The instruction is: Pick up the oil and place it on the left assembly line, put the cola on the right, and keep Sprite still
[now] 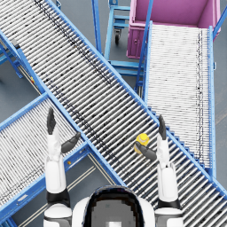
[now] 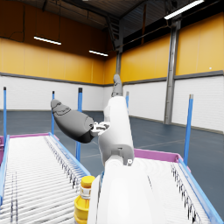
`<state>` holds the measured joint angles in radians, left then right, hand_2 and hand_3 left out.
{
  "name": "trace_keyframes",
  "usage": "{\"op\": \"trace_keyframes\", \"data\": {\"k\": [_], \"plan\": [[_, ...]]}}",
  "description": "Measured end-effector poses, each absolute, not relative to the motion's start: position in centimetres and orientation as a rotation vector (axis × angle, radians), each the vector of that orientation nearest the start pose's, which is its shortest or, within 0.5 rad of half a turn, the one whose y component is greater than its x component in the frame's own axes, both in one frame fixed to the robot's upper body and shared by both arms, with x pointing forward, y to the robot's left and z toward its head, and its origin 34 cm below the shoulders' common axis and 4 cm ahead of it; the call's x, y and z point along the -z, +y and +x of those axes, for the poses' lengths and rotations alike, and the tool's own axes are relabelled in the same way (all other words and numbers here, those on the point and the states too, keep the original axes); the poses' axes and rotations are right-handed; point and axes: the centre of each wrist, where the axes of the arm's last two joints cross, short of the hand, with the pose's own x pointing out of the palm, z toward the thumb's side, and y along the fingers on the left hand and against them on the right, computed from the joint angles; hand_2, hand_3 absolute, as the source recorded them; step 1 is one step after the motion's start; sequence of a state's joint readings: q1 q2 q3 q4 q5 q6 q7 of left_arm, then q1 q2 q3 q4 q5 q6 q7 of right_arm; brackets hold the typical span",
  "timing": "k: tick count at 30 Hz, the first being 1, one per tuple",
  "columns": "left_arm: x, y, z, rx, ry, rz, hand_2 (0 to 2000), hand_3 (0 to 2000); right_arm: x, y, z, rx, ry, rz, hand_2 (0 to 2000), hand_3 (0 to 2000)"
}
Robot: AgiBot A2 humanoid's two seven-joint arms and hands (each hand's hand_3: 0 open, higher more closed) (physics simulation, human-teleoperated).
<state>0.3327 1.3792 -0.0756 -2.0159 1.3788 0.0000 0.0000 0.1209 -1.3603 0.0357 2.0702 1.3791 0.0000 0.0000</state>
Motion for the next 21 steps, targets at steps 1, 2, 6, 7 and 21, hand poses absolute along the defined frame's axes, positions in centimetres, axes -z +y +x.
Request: {"op": "trace_keyframes", "data": {"k": [1,2,6,7,21], "plan": [[-29.8,22.3,22.7,1.494,-0.599,0.626,0,0,-24.5,-19.6,20.3,-1.666,-0.452,-0.479,0,0],[-29.7,22.3,22.7,1.496,-0.599,0.625,0,0,-24.0,-19.5,20.2,-1.679,-0.435,-0.463,0,0],[-29.6,22.1,22.7,1.503,-0.600,0.621,0,0,-21.6,-19.2,20.5,-1.711,-0.352,-0.381,0,0],[-29.6,22.1,22.6,1.501,-0.601,0.620,0,0,-20.8,-19.2,20.7,-1.716,-0.325,-0.354,0,0],[-28.9,22.2,23.1,1.503,-0.583,0.586,0,0,-11.2,-17.7,25.2,-1.748,-0.036,-0.029,0,0]]}}
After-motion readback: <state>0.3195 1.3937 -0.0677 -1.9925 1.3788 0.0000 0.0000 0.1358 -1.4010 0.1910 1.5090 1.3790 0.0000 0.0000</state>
